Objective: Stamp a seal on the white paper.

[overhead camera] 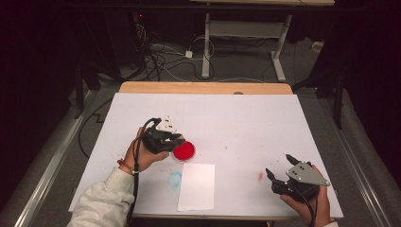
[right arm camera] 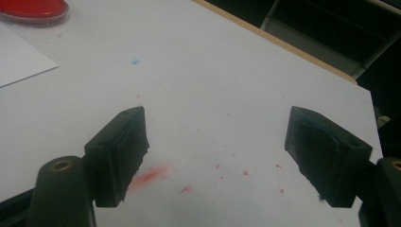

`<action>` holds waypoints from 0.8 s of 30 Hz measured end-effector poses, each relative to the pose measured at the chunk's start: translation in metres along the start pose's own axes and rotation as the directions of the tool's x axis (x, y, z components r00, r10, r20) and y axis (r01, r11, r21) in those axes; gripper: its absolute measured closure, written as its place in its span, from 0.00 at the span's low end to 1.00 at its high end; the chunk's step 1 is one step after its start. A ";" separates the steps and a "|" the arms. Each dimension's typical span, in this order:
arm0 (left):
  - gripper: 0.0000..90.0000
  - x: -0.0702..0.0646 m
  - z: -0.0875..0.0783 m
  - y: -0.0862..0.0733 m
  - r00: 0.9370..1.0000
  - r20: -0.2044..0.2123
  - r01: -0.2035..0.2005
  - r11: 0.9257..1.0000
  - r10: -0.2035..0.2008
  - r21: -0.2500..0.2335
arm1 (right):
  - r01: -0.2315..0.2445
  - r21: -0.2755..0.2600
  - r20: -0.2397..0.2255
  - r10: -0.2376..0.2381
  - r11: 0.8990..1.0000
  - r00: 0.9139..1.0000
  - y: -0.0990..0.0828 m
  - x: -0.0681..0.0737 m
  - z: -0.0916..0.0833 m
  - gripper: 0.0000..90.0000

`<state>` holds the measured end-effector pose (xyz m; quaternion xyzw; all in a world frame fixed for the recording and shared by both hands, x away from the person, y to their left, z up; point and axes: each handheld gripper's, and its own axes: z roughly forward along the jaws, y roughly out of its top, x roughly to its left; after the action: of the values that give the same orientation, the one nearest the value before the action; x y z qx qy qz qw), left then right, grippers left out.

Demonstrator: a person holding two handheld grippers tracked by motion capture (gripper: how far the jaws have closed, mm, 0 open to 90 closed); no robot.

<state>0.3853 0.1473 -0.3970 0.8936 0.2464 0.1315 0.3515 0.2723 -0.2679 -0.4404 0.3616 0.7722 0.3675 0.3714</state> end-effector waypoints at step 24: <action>0.82 -0.029 -0.040 0.010 0.995 0.011 -0.101 0.992 0.102 -0.081 | 0.003 -0.004 -0.003 -0.003 1.000 1.000 0.000 0.000 -0.002 0.25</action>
<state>0.3480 0.1477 -0.3628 0.8911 0.1926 0.1523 0.3817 0.2709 -0.2678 -0.4395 0.3593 0.7725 0.3689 0.3715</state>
